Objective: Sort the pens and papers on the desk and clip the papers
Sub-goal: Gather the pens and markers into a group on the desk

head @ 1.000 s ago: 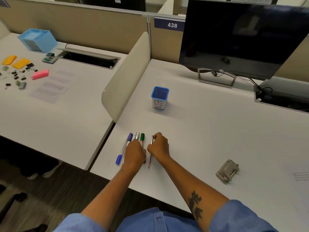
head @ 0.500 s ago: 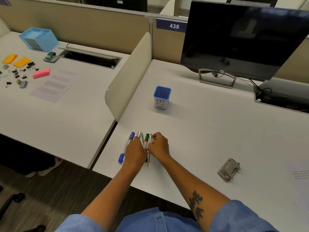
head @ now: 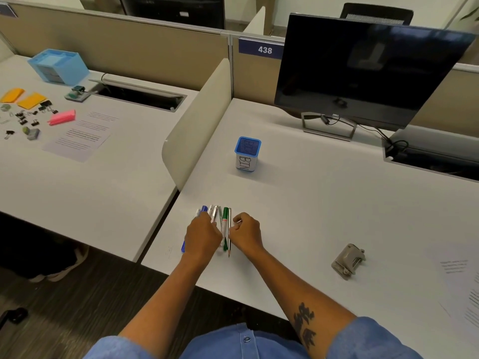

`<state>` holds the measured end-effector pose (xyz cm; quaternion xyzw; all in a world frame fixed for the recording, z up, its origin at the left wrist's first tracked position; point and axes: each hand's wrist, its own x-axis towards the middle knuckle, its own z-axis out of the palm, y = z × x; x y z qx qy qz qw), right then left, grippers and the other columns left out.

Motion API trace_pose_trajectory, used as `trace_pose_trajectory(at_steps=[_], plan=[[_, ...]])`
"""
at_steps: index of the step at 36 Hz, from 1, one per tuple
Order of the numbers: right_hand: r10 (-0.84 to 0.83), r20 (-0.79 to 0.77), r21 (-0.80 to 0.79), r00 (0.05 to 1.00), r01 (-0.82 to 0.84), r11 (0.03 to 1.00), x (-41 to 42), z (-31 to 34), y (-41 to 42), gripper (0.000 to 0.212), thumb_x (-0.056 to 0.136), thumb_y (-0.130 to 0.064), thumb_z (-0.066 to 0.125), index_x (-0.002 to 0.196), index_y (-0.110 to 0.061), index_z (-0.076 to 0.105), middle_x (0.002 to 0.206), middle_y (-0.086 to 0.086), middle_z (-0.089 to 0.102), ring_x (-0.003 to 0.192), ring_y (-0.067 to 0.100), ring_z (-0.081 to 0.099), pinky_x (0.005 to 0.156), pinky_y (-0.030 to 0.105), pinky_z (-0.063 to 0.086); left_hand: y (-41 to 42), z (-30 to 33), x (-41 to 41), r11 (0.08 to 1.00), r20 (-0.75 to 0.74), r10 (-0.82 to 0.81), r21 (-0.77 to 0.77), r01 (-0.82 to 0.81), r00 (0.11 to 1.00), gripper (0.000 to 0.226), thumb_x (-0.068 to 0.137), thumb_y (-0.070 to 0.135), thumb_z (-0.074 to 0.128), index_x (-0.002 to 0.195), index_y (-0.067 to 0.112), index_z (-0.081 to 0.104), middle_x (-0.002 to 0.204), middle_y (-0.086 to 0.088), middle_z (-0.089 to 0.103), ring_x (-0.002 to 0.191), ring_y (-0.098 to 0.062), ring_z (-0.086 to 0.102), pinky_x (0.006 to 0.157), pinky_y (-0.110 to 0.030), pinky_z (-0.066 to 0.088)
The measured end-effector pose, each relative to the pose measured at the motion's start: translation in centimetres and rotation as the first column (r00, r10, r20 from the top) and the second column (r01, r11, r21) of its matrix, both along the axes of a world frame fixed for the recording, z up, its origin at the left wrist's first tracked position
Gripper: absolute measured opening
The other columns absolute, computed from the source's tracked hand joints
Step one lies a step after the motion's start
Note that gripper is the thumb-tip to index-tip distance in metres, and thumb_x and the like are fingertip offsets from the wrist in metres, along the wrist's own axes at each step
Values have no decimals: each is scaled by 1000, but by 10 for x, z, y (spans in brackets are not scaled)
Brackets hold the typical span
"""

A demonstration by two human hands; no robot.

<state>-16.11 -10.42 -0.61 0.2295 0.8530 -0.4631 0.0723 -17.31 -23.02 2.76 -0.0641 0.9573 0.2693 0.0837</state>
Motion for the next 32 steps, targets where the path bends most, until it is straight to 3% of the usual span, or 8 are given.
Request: trace_pose_trajectory(at_steps=[4, 8, 12, 18, 27, 32], plan=[[5, 24, -36, 1000, -4, 999, 2, 1, 0, 31, 89, 1, 67, 117, -10, 65, 106, 8, 70, 91, 24, 71, 79, 35, 64, -4, -1, -1, 1000, 0, 13, 7, -13, 1000, 13, 99, 12, 62, 109, 4, 65, 87, -7, 66, 70, -16, 60, 55, -19, 39], [22, 3, -46, 1000, -22, 999, 3, 1, -1, 27, 92, 0, 63, 117, -10, 66, 107, 8, 71, 93, 24, 72, 81, 34, 64, -6, -4, -1, 999, -6, 30, 20, -30, 1000, 14, 99, 15, 61, 109, 6, 64, 92, -9, 68, 73, -17, 59, 60, -21, 41], [40, -13, -74, 999, -41, 996, 4, 2, -6, 23, 94, -4, 57, 112, -11, 67, 104, 7, 71, 91, 22, 71, 81, 38, 65, -8, -9, 2, 998, -24, 58, 39, -57, 998, 13, 99, 17, 60, 108, 8, 63, 87, -3, 64, 67, -10, 50, 52, -14, 28], [57, -24, -106, 998, -59, 993, 5, -1, -12, 23, 94, -3, 56, 112, -10, 69, 108, 6, 71, 94, 20, 69, 85, 37, 64, -15, -13, 5, 997, -7, 65, 49, -65, 998, 21, 98, 22, 64, 114, 9, 64, 91, -3, 67, 70, -13, 58, 49, -12, 30], [96, -39, -163, 995, -101, 981, 6, -1, -17, 18, 95, -8, 63, 111, -16, 68, 108, 0, 71, 88, 11, 68, 72, 15, 57, -24, -15, 10, 996, -12, 81, 48, -81, 997, 21, 96, 27, 67, 109, 11, 64, 85, 2, 61, 61, -6, 56, 46, -17, 38], [96, -35, -157, 995, -100, 983, 8, 0, -16, 16, 94, -9, 64, 107, -18, 68, 100, -5, 68, 80, 7, 66, 68, 12, 53, -23, -16, 10, 996, -16, 81, 25, -80, 997, 15, 97, 24, 63, 105, 11, 63, 85, 1, 63, 60, -5, 54, 45, -17, 37]])
